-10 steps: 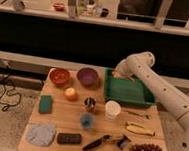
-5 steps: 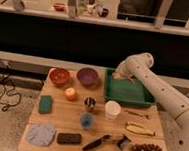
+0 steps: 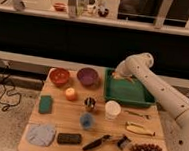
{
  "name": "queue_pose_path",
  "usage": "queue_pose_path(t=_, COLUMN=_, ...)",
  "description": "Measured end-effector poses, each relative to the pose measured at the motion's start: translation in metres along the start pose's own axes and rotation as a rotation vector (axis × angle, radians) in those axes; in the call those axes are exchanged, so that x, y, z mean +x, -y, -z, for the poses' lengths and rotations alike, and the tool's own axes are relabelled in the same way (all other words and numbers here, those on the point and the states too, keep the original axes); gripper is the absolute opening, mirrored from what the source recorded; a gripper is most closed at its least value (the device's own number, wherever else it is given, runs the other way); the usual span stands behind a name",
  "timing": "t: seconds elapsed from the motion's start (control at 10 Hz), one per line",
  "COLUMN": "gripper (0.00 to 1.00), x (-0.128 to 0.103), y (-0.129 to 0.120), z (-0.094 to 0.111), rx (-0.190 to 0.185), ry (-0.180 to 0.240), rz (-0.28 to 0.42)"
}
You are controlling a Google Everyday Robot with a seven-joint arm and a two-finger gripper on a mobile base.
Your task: Place pepper in tray
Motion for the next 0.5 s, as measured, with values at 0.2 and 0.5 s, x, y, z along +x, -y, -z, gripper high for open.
queue_pose_path(t=0.2, gripper=0.6, x=0.0002, y=0.0, z=0.0002, rx=0.0, ry=0.0, rz=0.0)
queue_pose_path(t=0.5, gripper=0.8, x=0.0007, y=0.0, z=0.0003, rx=0.0, ry=0.0, rz=-0.001)
